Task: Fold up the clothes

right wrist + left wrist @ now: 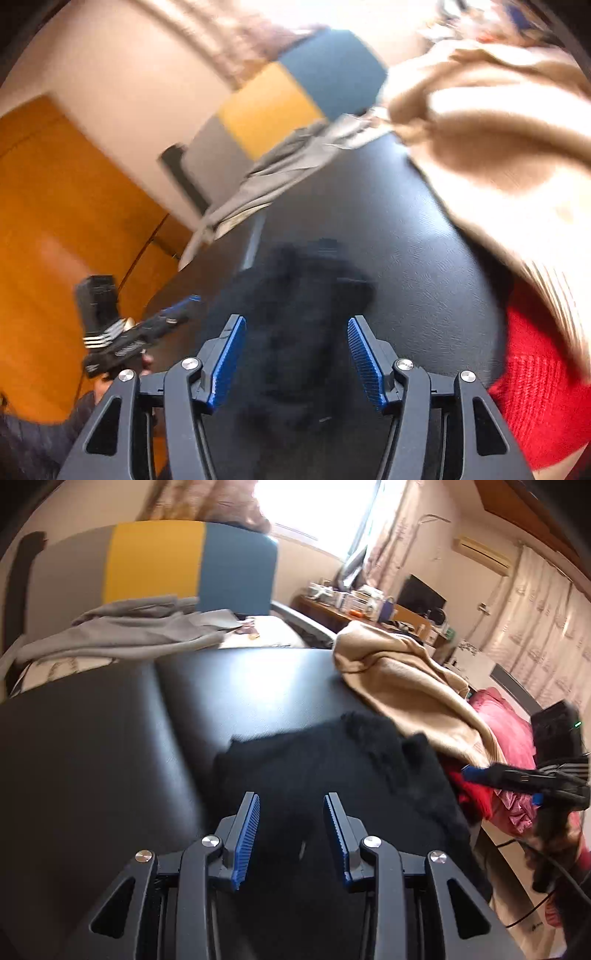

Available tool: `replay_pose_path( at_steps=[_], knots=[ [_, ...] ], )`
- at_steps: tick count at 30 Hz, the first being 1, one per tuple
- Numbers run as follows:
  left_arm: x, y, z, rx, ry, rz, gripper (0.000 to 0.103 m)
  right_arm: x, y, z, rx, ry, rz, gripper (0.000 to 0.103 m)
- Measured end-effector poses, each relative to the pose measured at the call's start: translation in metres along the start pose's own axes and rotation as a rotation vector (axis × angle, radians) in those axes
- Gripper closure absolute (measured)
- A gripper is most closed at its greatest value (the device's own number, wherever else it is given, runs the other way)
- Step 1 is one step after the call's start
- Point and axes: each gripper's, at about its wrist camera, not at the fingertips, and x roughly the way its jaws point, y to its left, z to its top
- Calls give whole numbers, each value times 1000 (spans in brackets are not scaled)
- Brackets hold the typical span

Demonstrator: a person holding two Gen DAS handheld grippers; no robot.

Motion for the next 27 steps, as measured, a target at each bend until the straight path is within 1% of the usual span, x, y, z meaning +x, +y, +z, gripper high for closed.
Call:
replay_pose_path(
  at_steps=[2, 3, 6, 8, 11, 12, 14, 17, 20, 21, 22, 25, 27],
  knots=[
    [-18, 9, -20, -42, -6, 18, 67, 1, 24, -4, -86, 53, 37, 43],
    [-26, 13, -30, -59, -7, 15, 67, 4, 33, -10, -119, 82, 42, 43],
    [-46, 19, -60, -73, 0, -17, 67, 15, 50, -23, -183, 138, 38, 43],
    [-54, 14, -75, -23, 20, -38, 67, 27, 50, -28, -186, 158, 4, 43],
    [-65, 5, -97, 62, 49, -65, 67, 44, 34, -34, -137, 198, -44, 45],
    [-66, -5, -102, 136, 48, -47, 67, 47, 28, -35, -117, 203, -46, 45],
    [-63, -26, -110, 277, 60, -41, 66, 47, 18, -36, -67, 186, -20, 45],
    [-44, -52, -124, 447, 124, -11, 66, 45, 1, -35, 24, 160, 25, 47],
    [-32, -59, -128, 485, 126, 36, 66, 42, -6, -37, 62, 146, 24, 53],
    [-28, -61, -128, 492, 126, 50, 66, 41, -7, -38, 71, 142, 25, 53],
    [-27, -59, -126, 475, 121, 59, 66, 41, -6, -39, 77, 138, 25, 53],
    [-26, -57, -125, 462, 115, 67, 66, 40, -3, -40, 70, 129, 17, 53],
    [-27, -57, -125, 482, 121, 66, 77, 43, 1, -39, 74, 128, 13, 53]
  ],
)
